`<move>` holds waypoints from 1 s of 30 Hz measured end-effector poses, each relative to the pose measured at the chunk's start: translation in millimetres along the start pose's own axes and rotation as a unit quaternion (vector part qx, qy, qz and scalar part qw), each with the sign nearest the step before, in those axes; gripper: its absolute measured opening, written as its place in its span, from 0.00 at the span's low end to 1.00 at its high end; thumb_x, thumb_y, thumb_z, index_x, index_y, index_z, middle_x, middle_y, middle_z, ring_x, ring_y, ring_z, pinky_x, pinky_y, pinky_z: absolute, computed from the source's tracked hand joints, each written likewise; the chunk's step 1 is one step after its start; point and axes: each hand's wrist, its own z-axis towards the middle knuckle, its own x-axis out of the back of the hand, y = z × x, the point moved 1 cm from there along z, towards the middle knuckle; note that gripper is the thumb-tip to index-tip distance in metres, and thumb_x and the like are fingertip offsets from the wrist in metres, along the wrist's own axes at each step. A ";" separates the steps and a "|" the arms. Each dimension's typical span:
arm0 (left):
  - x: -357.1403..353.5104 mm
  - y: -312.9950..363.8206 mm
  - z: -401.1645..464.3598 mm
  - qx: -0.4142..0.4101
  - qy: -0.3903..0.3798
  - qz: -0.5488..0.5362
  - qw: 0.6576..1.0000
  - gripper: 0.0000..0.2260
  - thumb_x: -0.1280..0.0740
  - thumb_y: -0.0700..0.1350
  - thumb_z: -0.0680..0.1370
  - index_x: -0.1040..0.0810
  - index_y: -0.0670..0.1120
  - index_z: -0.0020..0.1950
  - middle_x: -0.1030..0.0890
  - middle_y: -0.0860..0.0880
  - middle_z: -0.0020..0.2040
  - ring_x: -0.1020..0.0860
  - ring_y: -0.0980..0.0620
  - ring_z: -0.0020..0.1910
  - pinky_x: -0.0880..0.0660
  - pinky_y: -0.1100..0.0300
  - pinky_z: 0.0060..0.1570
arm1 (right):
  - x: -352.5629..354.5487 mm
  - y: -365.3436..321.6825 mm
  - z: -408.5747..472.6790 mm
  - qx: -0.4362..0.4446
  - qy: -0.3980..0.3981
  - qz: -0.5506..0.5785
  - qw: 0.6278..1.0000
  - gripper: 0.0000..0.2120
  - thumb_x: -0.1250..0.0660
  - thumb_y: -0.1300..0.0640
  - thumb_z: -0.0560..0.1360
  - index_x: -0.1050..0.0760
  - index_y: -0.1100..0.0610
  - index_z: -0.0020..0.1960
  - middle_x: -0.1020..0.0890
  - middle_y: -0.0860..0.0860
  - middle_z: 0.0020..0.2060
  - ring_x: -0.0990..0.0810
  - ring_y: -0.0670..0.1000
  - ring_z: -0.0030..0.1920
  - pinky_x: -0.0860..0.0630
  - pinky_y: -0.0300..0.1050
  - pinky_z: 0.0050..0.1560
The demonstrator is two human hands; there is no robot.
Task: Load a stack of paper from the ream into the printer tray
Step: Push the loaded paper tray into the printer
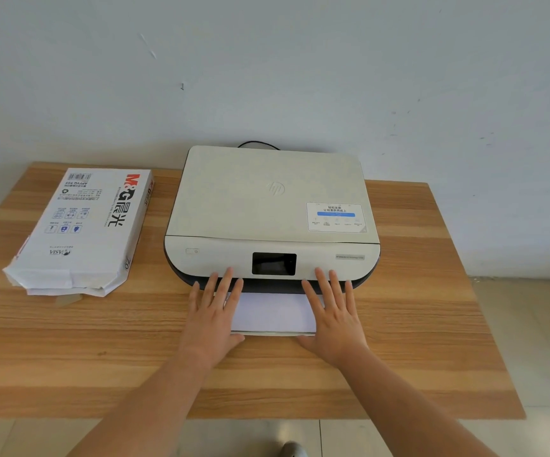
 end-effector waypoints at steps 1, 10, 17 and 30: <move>1.1 -0.4 1.1 0.003 0.002 0.000 1.000 0.50 0.32 0.63 0.70 0.63 0.49 0.76 0.71 0.47 0.75 0.62 0.42 0.76 0.59 0.40 0.73 | 0.9 0.3 1.4 -0.001 0.001 0.000 1.000 0.54 0.34 0.30 0.64 0.55 0.51 0.78 0.56 0.57 0.78 0.59 0.61 0.77 0.55 0.66 0.73; 4.9 -7.7 18.1 -0.009 0.025 0.022 0.999 0.52 0.24 0.58 0.66 0.56 0.47 0.77 0.64 0.44 0.78 0.59 0.41 0.76 0.54 0.37 0.73 | 11.7 3.5 17.0 -0.009 0.013 -0.020 1.000 0.56 0.30 0.32 0.63 0.57 0.50 0.79 0.59 0.57 0.78 0.62 0.61 0.77 0.57 0.67 0.74; 12.0 -8.9 28.2 0.011 0.028 0.040 0.999 0.55 0.26 0.60 0.67 0.62 0.44 0.76 0.69 0.44 0.76 0.67 0.42 0.75 0.60 0.37 0.72 | 16.6 4.6 27.6 -0.019 0.018 -0.017 0.999 0.57 0.29 0.33 0.63 0.56 0.52 0.79 0.59 0.56 0.78 0.61 0.61 0.77 0.57 0.66 0.74; 6.3 -13.3 37.5 -0.033 0.013 0.033 0.999 0.54 0.25 0.57 0.66 0.59 0.43 0.77 0.67 0.42 0.77 0.66 0.41 0.75 0.60 0.45 0.72 | 10.5 8.8 33.2 -0.007 0.008 -0.006 1.000 0.56 0.32 0.32 0.64 0.57 0.55 0.79 0.62 0.57 0.78 0.63 0.61 0.77 0.54 0.63 0.74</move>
